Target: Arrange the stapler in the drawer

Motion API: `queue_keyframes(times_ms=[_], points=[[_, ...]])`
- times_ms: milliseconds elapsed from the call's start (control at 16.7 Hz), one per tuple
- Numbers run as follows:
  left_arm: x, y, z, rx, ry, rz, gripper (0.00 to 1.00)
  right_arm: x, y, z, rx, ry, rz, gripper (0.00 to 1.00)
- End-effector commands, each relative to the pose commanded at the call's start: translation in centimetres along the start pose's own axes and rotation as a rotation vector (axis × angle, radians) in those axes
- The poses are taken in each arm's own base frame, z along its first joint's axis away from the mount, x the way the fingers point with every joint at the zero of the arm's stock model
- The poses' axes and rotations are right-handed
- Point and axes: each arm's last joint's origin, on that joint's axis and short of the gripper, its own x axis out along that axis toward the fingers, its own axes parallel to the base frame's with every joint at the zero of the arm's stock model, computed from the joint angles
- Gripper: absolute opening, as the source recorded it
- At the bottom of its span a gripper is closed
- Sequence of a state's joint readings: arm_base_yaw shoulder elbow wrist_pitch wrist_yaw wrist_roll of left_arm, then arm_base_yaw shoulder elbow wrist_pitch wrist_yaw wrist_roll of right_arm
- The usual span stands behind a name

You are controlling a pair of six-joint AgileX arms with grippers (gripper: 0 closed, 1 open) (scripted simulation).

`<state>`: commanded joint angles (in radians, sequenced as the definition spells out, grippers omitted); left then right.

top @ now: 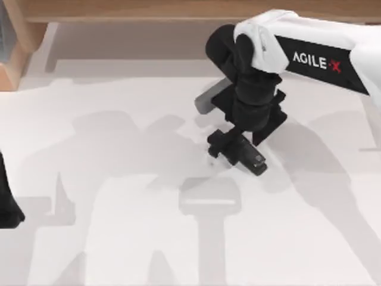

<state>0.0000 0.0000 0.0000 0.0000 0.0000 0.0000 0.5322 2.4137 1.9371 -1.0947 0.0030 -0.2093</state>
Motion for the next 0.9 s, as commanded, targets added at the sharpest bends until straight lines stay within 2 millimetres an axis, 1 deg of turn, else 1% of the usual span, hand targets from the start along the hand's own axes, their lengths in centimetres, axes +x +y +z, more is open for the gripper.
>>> queue_keyframes(times_ms=[360, 420, 900], points=[[0.0, 0.0, 0.0, 0.0, 0.0, 0.0, 1.0, 0.0, 0.0, 0.0, 0.0, 0.0, 0.0, 0.02], [0.0, 0.0, 0.0, 0.0, 0.0, 0.0, 1.0, 0.0, 0.0, 0.0, 0.0, 0.0, 0.0, 0.0], [0.0, 0.0, 0.0, 0.0, 0.0, 0.0, 1.0, -0.05, -0.04, -0.01, 0.002, -0.001, 0.0, 0.0]])
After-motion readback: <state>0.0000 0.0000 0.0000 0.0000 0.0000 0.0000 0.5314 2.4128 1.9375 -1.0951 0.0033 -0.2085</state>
